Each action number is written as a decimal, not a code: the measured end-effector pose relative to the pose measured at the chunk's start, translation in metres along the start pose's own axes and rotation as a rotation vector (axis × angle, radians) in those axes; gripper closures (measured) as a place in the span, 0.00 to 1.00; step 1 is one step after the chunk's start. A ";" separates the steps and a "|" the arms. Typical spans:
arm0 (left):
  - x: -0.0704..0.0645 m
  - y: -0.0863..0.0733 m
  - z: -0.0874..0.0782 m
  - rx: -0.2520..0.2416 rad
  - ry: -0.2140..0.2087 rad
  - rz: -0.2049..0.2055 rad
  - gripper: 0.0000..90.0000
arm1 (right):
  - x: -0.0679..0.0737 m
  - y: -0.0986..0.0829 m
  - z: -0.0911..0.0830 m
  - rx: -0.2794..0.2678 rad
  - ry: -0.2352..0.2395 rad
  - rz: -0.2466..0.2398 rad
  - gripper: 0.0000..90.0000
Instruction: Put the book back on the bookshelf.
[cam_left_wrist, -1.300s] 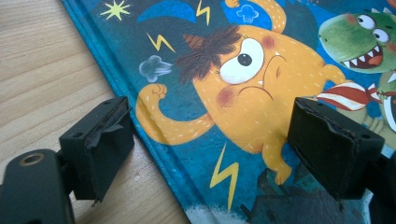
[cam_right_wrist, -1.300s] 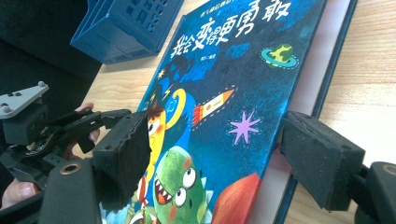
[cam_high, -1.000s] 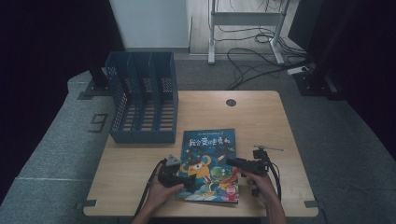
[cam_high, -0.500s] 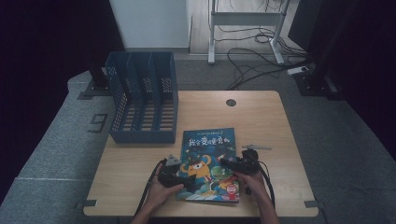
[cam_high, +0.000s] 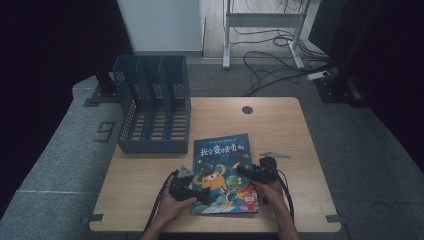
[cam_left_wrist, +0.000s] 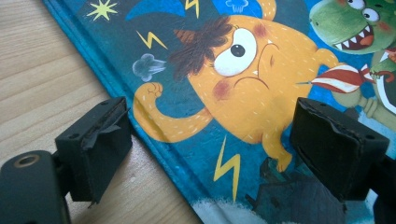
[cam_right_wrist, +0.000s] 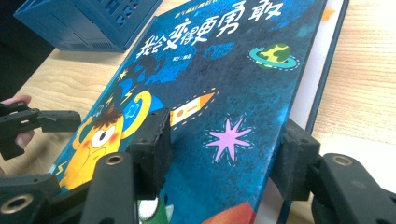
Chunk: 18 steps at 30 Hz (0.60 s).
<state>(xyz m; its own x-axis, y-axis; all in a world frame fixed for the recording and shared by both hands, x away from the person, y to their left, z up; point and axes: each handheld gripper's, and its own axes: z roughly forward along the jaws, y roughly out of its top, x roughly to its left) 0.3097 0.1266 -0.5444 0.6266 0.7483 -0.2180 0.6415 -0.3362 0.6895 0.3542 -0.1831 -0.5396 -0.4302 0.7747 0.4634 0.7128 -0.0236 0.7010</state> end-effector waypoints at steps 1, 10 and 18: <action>0.000 0.000 0.000 0.000 0.000 -0.001 0.14 | 0.000 0.000 0.000 -0.002 0.002 0.000 0.51; 0.003 0.000 -0.001 -0.009 -0.021 -0.015 0.14 | -0.001 0.003 -0.009 -0.037 0.042 0.004 0.61; -0.004 0.002 -0.006 -0.022 -0.012 0.025 0.15 | 0.002 0.008 -0.021 -0.058 0.091 0.001 0.70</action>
<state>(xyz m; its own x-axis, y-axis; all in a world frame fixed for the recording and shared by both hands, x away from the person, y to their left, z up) 0.3057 0.1264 -0.5374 0.6476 0.7328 -0.2088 0.6158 -0.3419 0.7099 0.3477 -0.1950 -0.5217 -0.4801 0.7141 0.5096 0.6812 -0.0625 0.7294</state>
